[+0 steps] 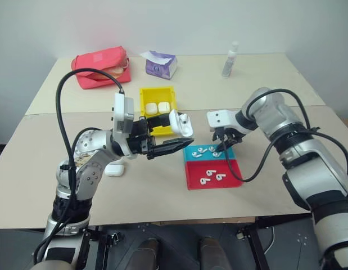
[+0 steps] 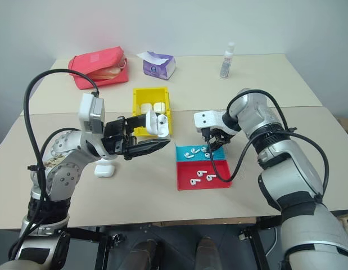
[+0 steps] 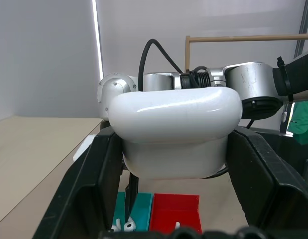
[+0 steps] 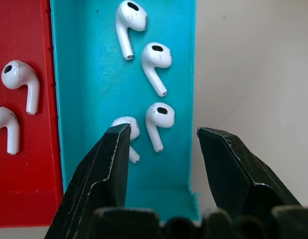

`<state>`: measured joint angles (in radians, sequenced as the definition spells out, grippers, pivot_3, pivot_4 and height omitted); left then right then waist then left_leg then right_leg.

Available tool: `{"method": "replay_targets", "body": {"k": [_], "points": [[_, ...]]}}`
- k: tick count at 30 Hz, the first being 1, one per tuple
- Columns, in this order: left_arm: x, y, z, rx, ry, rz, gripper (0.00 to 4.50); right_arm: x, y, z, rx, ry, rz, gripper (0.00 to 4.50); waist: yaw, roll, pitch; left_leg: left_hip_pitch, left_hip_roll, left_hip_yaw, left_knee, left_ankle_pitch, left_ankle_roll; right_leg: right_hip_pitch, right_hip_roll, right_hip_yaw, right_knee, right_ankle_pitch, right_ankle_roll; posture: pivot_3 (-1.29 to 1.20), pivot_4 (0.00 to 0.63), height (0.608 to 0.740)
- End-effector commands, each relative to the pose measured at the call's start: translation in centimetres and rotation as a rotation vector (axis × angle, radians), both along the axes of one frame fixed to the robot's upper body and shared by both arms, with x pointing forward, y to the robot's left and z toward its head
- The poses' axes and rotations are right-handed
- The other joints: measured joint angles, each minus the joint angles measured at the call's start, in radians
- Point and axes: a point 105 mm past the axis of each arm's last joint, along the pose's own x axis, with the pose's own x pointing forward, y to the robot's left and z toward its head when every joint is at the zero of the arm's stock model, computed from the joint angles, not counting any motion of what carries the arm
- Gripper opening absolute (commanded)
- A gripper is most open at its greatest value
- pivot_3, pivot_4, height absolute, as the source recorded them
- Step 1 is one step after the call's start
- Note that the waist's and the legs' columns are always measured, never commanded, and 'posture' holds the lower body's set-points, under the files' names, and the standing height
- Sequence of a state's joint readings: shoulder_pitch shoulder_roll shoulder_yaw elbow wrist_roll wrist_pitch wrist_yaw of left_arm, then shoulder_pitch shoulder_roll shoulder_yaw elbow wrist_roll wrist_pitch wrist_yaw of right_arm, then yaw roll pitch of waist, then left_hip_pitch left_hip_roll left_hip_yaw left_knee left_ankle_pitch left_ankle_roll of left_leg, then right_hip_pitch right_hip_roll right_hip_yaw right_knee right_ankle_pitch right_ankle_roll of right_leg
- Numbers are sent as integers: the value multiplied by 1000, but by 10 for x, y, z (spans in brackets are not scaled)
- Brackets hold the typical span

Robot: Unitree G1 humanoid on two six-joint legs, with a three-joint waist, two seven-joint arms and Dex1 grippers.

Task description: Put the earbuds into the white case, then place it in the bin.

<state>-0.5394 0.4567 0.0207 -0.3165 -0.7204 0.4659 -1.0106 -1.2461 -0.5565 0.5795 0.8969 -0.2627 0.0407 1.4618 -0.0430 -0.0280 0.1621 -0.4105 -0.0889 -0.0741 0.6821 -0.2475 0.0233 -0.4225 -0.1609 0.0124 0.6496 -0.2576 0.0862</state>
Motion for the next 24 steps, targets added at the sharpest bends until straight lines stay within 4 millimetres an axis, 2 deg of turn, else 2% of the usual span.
{"method": "replay_targets", "body": {"k": [1,11,19,22,23,24], "points": [[-7,1,9,-20,-39,-7,2833,5,3,13,7,-48,4,2611,-1,0,0,0,0,0,0,0,0,0,0,0,0,0,0,0,150,740],[-8,2,8,-16,-40,-3,2833,7,10,5,22,-49,-4,2611,-2,0,0,0,0,0,0,0,0,0,0,0,0,0,0,0,150,740],[-7,3,9,-15,-41,1,2833,6,9,-2,8,-40,-4,2611,-3,0,0,0,0,0,0,0,0,0,0,0,0,0,0,0,150,740],[-7,3,9,-16,-40,4,2833,5,8,-4,1,-31,0,2081,-3,0,0,0,0,0,0,0,0,0,0,0,0,0,0,0,150,740],[-7,3,9,-16,-40,4,2833,5,8,-5,-1,-28,0,1665,-3,0,0,0,0,0,0,0,0,0,0,0,0,0,0,0,150,740],[-7,3,9,-16,-39,6,2833,5,8,-6,-1,-27,0,1473,-3,0,0,0,0,0,0,0,0,0,0,0,0,0,0,0,150,740]]}}
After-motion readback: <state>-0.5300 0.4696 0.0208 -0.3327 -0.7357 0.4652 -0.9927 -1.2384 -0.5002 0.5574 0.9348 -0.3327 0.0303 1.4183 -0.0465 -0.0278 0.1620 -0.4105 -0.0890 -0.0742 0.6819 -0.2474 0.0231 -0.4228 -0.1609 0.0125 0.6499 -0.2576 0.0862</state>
